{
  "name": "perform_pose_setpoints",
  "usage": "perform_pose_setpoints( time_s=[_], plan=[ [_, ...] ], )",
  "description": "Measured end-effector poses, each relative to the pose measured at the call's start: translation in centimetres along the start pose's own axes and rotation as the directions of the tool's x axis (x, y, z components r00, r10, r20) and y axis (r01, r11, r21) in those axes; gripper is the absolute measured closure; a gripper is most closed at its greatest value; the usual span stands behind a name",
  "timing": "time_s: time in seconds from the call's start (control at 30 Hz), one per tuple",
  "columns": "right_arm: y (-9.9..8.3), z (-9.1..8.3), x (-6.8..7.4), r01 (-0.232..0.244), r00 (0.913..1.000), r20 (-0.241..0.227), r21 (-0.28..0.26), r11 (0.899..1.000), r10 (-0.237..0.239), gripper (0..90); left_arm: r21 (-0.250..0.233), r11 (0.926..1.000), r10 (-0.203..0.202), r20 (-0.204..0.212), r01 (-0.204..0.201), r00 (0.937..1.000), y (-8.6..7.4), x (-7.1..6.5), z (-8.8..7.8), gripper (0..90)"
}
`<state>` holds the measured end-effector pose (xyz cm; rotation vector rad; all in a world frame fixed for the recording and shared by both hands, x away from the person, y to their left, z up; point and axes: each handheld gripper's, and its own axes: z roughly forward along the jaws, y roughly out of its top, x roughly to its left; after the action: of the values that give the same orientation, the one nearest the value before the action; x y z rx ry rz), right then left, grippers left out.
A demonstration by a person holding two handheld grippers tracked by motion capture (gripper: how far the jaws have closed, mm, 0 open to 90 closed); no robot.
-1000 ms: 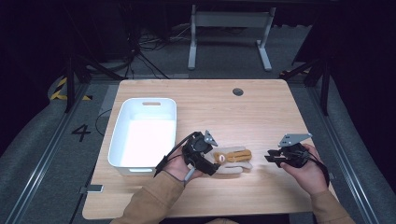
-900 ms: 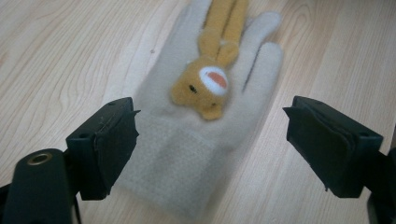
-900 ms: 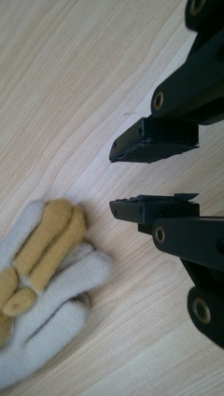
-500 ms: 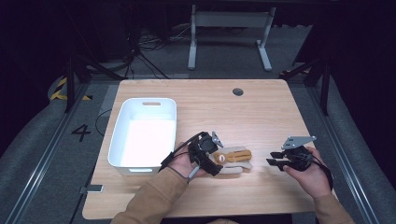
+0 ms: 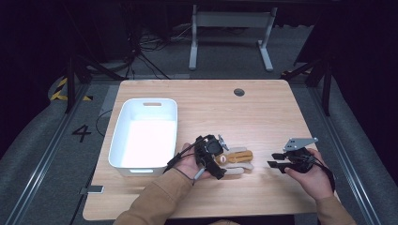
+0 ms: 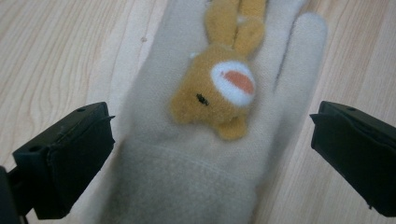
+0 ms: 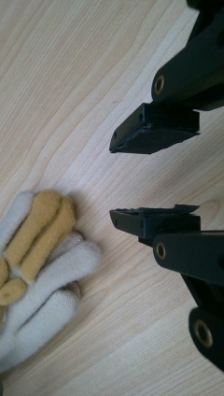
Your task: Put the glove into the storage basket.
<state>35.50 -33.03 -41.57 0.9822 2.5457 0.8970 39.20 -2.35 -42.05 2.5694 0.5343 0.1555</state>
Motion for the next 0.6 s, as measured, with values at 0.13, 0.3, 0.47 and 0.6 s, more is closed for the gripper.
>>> perform_pose_setpoints(
  time_s=[0.13,0.3,0.47,0.6],
  plan=[
    [-0.1,0.0,0.0,-0.007,1.0,0.004,0.002,1.0,0.007,60.6,0.018,0.9998,0.007,0.01,-0.007,0.9999,-0.1,-0.1,0.8,0.0],
    [-0.1,0.0,-0.1,-0.007,1.0,-0.001,-0.003,1.0,0.007,60.2,0.03,0.9995,0.005,0.013,-0.005,0.9999,-0.2,0.2,1.6,0.0],
    [-0.1,0.0,0.0,-0.01,0.9999,-0.009,-0.001,1.0,0.01,59.8,0.043,0.999,-0.01,0.025,0.009,0.9996,-0.4,0.7,2.1,0.0],
    [-0.1,0.1,0.0,-0.009,0.9999,-0.01,-0.001,1.0,0.009,59.1,0.049,0.9987,-0.013,0.027,0.012,0.9995,-0.4,0.7,2.7,0.0]
  ],
)
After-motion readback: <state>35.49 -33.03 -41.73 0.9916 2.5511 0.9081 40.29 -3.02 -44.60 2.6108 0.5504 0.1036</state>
